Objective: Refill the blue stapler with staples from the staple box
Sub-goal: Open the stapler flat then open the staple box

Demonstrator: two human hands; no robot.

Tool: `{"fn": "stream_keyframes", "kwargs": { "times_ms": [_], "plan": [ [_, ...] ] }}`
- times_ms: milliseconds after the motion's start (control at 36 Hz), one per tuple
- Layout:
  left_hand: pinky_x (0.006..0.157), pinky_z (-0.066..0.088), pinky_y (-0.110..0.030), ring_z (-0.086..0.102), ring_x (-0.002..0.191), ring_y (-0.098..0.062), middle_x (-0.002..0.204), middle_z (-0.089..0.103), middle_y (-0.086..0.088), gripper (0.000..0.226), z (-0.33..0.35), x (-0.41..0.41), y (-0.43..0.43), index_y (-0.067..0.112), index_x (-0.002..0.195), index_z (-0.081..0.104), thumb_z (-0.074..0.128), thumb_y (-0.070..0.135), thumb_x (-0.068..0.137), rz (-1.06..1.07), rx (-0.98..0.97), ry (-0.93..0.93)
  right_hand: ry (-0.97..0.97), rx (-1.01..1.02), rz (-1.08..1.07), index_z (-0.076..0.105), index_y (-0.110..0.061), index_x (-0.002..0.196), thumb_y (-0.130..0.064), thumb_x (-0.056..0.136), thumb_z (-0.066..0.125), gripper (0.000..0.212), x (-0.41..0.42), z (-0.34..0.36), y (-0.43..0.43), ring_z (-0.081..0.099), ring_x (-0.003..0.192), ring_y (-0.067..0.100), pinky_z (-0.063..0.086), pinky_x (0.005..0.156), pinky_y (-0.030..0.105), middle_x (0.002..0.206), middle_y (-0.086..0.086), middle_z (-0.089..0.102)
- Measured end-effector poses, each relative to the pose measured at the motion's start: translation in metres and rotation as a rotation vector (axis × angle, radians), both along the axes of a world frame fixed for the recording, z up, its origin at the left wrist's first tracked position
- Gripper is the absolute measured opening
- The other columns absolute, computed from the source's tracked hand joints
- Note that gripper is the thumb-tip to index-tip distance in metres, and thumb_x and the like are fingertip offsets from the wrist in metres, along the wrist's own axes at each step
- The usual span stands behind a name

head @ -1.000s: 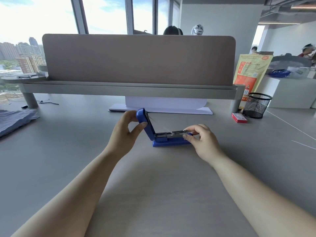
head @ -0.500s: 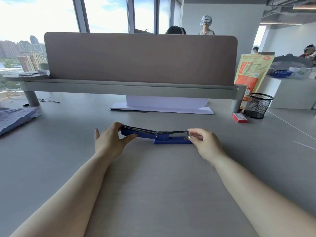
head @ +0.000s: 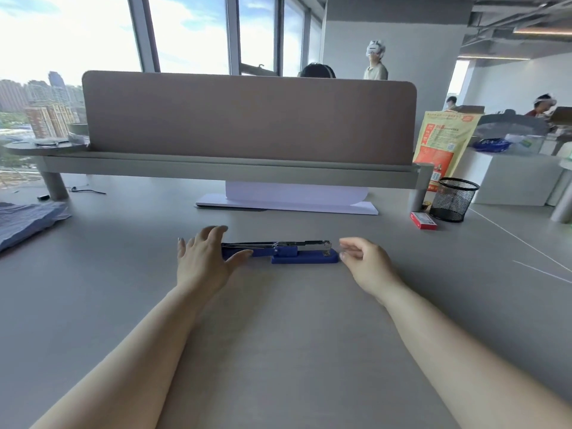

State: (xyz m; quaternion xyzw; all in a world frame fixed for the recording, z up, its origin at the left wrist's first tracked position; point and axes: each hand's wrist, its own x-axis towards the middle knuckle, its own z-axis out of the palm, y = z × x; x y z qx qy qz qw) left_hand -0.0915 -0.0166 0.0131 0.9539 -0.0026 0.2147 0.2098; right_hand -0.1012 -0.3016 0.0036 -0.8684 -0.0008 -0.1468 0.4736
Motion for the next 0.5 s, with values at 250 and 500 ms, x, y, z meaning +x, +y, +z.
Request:
{"fn": "stream_keyframes", "kwargs": {
  "times_ms": [250,500],
  "plan": [
    [0.104,0.035,-0.036,0.047,0.119,-0.021,0.131,0.054,0.003,0.057,0.021,-0.04,-0.095,0.025,0.122,0.051,0.044,0.063,0.08,-0.448,0.05,-0.171,0.027,-0.005,-0.1,0.059,-0.013,0.115,-0.017,0.084,0.061,0.031,-0.026,0.014,-0.055,0.059,0.109,0.018,0.045,0.099,0.034,0.12,0.006,0.064],
    [0.116,0.019,-0.035,0.022,0.14,-0.021,0.156,0.018,0.005,0.062,0.008,-0.03,-0.214,0.026,0.138,0.033,0.045,0.055,0.086,-0.73,0.125,0.122,0.056,-0.192,-0.329,0.058,-0.014,0.117,-0.019,0.084,0.061,0.034,-0.042,0.005,-0.141,0.056,0.114,0.023,0.041,0.096,0.03,0.123,0.005,0.063]
  ]
}}
